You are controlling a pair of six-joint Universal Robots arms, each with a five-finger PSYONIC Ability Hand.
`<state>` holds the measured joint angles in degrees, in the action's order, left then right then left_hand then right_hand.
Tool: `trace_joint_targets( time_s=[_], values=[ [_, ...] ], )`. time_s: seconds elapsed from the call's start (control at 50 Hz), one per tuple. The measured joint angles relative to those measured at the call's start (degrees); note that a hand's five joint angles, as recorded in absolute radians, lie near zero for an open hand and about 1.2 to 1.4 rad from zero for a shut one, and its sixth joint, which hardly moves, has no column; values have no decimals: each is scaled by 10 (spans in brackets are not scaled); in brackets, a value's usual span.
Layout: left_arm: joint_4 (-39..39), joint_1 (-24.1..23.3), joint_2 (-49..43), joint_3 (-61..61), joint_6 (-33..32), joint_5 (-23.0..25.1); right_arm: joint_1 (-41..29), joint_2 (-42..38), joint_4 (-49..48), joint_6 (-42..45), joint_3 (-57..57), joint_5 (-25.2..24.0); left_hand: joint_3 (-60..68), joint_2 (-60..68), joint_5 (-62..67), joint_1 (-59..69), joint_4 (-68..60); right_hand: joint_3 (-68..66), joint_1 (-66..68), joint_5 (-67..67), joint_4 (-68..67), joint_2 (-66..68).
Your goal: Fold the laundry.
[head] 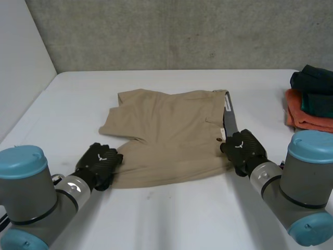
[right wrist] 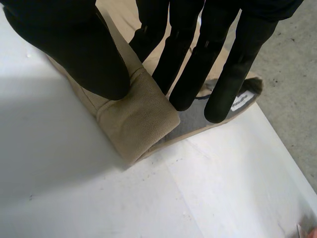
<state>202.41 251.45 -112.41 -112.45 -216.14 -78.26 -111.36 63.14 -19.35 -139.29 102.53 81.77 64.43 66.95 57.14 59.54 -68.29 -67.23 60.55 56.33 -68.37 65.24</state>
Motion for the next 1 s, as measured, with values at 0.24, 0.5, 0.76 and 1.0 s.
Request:
trace_joint_targets(
  time_s=[0.24, 0.5, 0.76, 1.0],
  values=[
    [-111, -15, 218, -69, 9, -1, 2, 168, 194, 79, 27, 5, 35, 13, 3, 7, -2, -5, 0, 0, 0, 0],
    [-431, -32, 369, -77, 10, 19, 3, 286, 499, 172, 40, -9, 35, 13, 5, 24, -5, -5, 0, 5, -1, 0],
    [-146, -41, 128, 93, 12, 13, -2, 102, 341, 37, -128, 19, 35, 15, 5, 34, -5, -5, 32, 11, -1, 0],
    [-109, -64, -183, 413, 15, -65, -5, -140, 174, 28, -368, 75, 36, 15, 8, 37, -5, -5, 32, 13, -1, 0]
  ],
)
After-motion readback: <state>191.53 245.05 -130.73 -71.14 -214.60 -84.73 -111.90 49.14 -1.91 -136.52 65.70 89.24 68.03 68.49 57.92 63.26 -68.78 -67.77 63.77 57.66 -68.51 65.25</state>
